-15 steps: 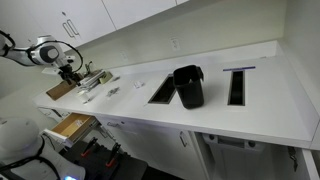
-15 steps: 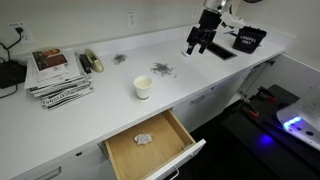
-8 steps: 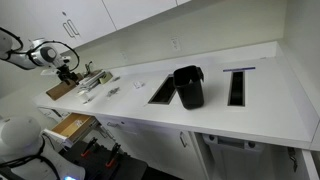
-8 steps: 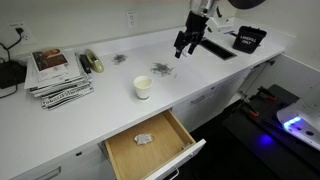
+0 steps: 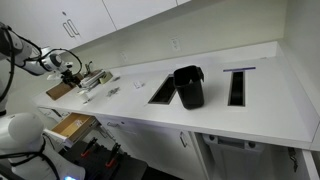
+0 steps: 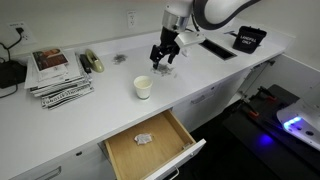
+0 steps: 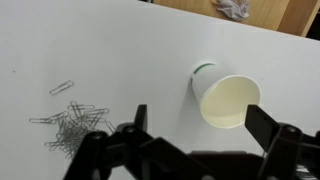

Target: Move the white cup to the right

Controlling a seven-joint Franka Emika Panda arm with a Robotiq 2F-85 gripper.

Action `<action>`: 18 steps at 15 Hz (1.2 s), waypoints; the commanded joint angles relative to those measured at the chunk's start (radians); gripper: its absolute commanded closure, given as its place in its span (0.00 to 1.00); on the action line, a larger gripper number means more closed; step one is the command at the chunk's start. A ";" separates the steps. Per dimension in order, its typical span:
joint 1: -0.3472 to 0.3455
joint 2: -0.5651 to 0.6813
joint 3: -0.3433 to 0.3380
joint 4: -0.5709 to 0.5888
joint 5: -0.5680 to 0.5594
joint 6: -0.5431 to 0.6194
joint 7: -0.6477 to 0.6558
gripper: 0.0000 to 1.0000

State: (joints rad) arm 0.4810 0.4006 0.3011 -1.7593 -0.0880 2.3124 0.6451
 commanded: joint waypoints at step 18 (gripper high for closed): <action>0.200 0.363 -0.184 0.420 -0.013 -0.136 0.096 0.66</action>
State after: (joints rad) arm 0.6617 0.7474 0.1361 -1.3898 -0.1106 2.2279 0.7146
